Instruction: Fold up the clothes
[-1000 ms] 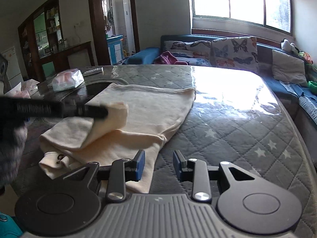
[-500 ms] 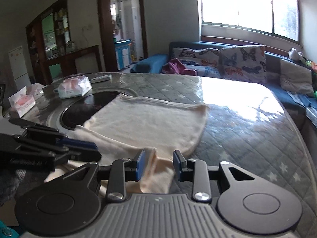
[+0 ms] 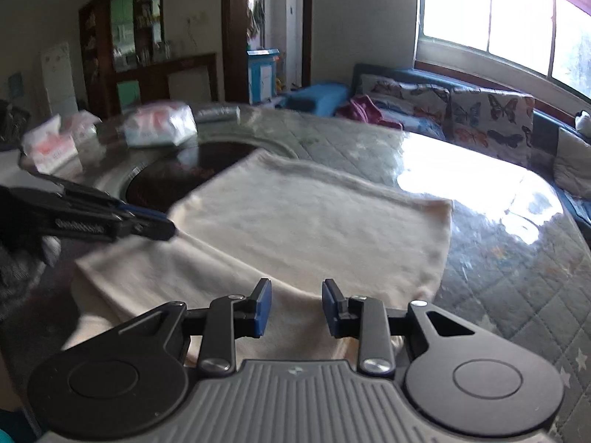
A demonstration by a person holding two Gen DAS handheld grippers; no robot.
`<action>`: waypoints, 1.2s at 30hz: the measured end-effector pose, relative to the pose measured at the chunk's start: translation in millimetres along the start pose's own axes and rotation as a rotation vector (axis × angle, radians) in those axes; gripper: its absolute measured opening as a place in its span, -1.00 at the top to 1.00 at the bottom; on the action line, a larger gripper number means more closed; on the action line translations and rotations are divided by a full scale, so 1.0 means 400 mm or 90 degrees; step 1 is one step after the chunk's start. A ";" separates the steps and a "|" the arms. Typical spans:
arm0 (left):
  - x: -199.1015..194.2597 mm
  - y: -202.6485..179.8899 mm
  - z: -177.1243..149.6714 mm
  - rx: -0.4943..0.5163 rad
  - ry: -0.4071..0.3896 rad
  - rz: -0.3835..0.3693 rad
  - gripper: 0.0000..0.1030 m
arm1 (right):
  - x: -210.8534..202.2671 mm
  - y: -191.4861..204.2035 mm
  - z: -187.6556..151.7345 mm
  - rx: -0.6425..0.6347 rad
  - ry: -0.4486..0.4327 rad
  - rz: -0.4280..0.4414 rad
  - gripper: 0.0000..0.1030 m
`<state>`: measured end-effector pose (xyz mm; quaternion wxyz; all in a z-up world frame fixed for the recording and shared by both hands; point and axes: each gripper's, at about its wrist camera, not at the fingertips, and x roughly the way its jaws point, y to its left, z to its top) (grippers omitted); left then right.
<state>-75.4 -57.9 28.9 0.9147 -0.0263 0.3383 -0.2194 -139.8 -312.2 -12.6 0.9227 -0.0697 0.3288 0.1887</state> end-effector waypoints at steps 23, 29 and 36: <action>-0.122 -0.062 -0.095 0.141 0.006 -0.038 0.65 | -0.097 0.041 -0.058 -0.066 0.028 0.004 0.43; -0.145 -0.053 -0.108 0.155 0.014 -0.036 0.63 | -0.082 0.031 -0.082 -0.057 0.048 0.009 0.44; -0.180 -0.087 -0.149 0.255 0.029 -0.086 0.53 | -0.089 0.027 -0.077 -0.056 0.049 0.016 0.44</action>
